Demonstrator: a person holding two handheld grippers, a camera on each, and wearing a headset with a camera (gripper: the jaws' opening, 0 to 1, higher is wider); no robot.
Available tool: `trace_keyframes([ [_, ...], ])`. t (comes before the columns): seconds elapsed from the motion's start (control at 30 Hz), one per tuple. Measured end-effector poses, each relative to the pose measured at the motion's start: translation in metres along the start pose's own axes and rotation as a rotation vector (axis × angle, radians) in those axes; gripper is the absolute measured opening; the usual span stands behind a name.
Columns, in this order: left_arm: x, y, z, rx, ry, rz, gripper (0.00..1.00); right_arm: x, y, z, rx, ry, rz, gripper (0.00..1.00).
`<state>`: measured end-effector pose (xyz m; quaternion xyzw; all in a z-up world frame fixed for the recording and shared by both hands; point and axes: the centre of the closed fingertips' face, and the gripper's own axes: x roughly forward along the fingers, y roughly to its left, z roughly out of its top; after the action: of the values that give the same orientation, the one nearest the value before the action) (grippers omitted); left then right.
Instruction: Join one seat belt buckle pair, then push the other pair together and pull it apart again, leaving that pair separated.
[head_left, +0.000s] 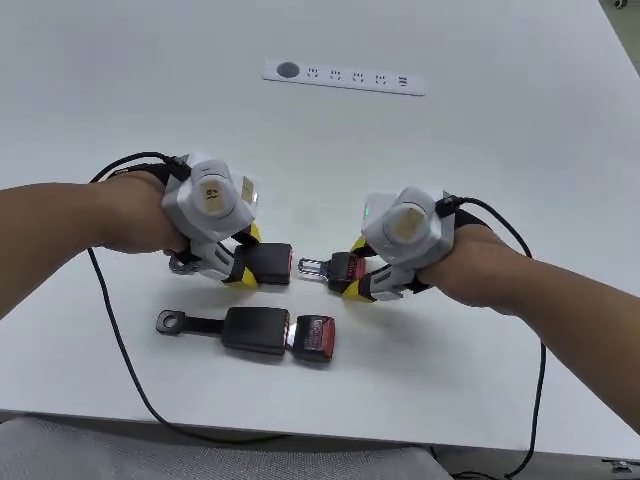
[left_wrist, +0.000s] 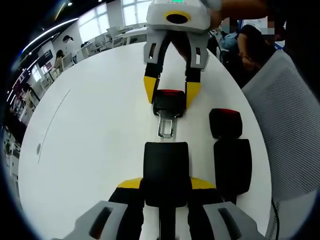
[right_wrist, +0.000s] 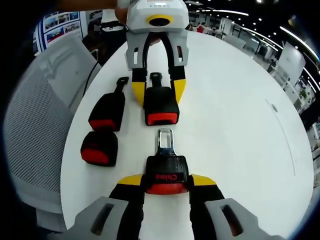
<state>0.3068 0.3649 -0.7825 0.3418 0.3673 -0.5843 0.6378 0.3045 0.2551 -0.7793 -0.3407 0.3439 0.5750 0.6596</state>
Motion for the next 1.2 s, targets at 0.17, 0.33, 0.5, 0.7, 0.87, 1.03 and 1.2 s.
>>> trace_keyframes([
  [0.17, 0.000, -0.001, 0.001, -0.001, 0.001, 0.002, 0.33, -0.009, 0.000, -0.014, -0.004, 0.020, -0.005, 0.31],
  [0.33, -0.001, 0.000, 0.000, 0.000, -0.002, 0.002, 0.33, -0.018, -0.003, -0.029, 0.002, 0.031, -0.008, 0.32],
  [0.5, -0.001, -0.002, 0.001, 0.003, -0.010, 0.006, 0.33, -0.026, -0.005, -0.044, 0.009, 0.054, -0.007, 0.32],
  [0.7, -0.002, -0.003, 0.003, 0.002, -0.010, 0.011, 0.33, -0.036, -0.006, -0.059, 0.021, 0.076, -0.003, 0.32],
  [0.87, -0.002, -0.003, 0.003, 0.004, -0.008, 0.011, 0.34, -0.038, -0.005, -0.064, 0.019, 0.090, 0.003, 0.32],
  [1.03, -0.002, -0.003, 0.003, 0.006, -0.004, 0.016, 0.34, -0.038, -0.007, -0.068, 0.024, 0.096, 0.008, 0.32],
  [1.2, -0.002, -0.002, 0.003, 0.035, 0.004, 0.029, 0.34, -0.037, -0.009, -0.068, 0.030, 0.095, -0.009, 0.36],
])
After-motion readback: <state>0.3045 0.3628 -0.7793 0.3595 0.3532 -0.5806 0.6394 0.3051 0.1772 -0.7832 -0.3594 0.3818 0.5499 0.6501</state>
